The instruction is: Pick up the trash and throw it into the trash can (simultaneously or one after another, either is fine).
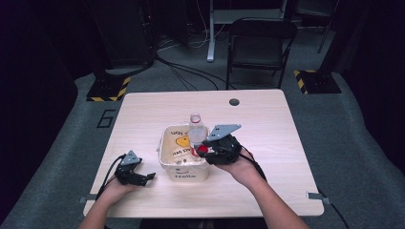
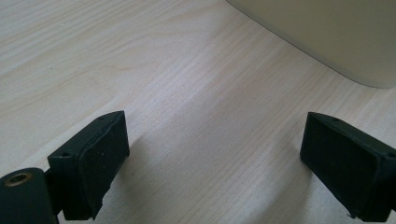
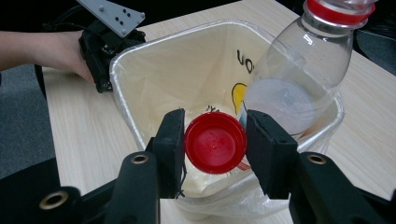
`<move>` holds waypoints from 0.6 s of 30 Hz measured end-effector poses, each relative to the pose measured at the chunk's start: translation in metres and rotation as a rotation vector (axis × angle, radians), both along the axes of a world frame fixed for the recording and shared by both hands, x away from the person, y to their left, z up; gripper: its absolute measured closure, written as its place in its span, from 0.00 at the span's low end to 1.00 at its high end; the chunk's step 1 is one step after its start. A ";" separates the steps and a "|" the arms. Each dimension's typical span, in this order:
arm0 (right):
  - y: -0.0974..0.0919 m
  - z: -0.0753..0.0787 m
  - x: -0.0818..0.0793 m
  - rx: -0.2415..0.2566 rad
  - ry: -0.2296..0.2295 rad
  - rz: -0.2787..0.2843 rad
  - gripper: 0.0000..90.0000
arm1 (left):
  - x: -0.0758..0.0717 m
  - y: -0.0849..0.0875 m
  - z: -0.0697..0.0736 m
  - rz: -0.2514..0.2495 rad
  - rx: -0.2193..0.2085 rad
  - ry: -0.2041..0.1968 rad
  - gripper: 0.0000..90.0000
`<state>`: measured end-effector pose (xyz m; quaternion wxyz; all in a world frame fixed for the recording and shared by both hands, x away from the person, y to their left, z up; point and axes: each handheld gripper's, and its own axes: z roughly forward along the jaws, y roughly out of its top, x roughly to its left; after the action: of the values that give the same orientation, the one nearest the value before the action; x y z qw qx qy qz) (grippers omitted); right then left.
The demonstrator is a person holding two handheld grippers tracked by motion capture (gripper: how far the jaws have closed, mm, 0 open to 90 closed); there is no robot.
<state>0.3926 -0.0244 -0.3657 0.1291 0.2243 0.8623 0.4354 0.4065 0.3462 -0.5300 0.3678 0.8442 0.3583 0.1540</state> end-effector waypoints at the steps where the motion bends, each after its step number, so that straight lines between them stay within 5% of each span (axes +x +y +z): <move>1: 0.001 0.000 0.001 0.002 0.001 -0.002 0.64 | 0.000 0.000 0.000 0.000 0.000 0.000 0.09; 18: 0.028 -0.014 0.009 -0.038 0.012 0.026 0.64 | 0.002 0.000 0.000 -0.013 0.008 0.002 0.09</move>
<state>0.4013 0.0034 -0.3792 0.1224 0.2131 0.8740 0.4191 0.4082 0.3464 -0.5298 0.3652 0.8481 0.3525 0.1523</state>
